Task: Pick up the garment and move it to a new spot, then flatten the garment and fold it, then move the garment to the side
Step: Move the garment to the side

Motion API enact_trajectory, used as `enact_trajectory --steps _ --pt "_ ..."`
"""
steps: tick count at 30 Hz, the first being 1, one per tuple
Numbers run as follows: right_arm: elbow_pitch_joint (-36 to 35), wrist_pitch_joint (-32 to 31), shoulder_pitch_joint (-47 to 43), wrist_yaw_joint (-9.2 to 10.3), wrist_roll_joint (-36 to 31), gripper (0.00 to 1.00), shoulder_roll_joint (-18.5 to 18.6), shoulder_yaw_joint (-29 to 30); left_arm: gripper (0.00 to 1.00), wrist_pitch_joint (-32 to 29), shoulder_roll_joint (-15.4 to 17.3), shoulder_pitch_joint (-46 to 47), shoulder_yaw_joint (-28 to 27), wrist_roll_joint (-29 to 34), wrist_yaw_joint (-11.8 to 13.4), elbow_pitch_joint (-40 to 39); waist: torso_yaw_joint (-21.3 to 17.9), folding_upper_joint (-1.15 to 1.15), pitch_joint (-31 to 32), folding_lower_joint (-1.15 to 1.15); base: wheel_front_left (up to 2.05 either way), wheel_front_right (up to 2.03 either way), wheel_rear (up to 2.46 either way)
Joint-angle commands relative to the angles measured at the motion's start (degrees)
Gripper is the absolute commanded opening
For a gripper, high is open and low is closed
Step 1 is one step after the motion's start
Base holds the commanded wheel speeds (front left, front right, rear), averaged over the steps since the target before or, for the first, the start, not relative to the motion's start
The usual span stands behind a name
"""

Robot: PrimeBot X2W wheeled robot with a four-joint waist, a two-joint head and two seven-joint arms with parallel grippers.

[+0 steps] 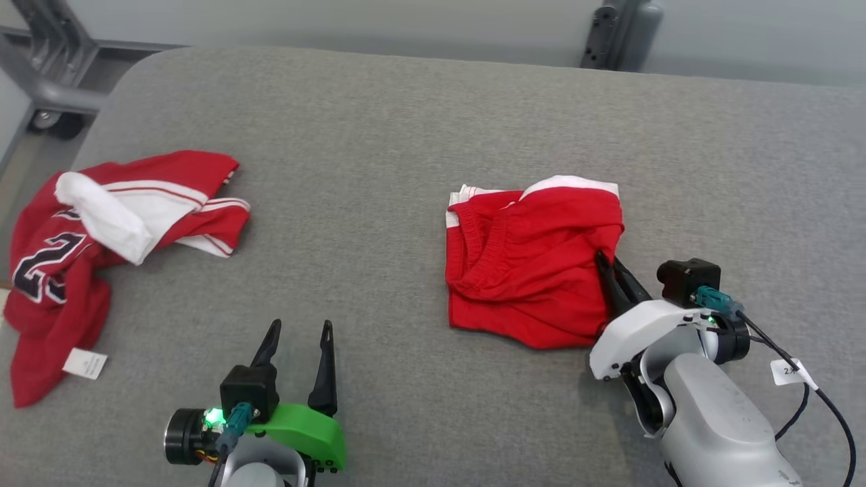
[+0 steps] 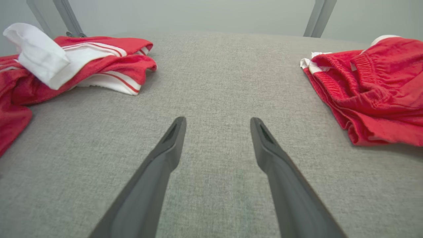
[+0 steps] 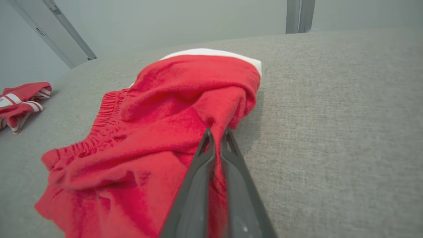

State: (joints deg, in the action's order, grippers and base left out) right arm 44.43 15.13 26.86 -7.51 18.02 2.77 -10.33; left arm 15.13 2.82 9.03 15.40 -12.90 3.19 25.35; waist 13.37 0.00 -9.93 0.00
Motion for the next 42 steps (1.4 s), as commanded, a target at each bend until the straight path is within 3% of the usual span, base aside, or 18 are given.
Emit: enact_trajectory --steps 1,13,23,28,33,42 --pt "-0.37 0.00 -0.66 0.05 0.20 0.00 0.26 -0.01 1.00 0.01 0.16 1.13 -0.08 0.90 -0.29 -0.12 -9.53 0.00 0.83 0.00 0.00 0.00 0.00" --pt "-1.85 0.00 0.09 0.05 2.37 0.00 0.18 -1.58 1.00 0.01 0.19 4.29 0.13 2.57 -1.69 0.25 -30.99 0.00 -1.23 0.00 0.00 0.00 0.00" --pt "-3.21 0.00 -0.68 0.04 4.88 0.00 0.12 -4.46 1.00 0.01 0.25 6.25 0.37 4.44 -2.87 1.31 -41.99 0.00 -3.07 0.00 0.00 0.00 0.00" --pt "-2.68 0.00 0.19 0.04 3.74 0.00 0.13 -4.27 1.00 0.01 0.26 7.29 0.45 5.23 -3.57 1.83 -42.60 0.00 -4.67 0.00 0.00 0.00 0.00" --pt "-1.08 0.00 2.61 0.05 0.52 0.00 1.20 -2.71 1.00 0.01 0.28 8.26 0.60 6.25 -4.02 2.08 -40.01 0.00 -6.51 0.00 0.00 0.00 0.00" --pt "3.85 0.01 10.05 0.05 -5.00 0.00 9.16 2.04 1.00 0.01 0.26 9.71 0.09 8.22 -4.53 1.71 -32.59 0.00 -9.81 0.00 0.00 0.00 0.00"
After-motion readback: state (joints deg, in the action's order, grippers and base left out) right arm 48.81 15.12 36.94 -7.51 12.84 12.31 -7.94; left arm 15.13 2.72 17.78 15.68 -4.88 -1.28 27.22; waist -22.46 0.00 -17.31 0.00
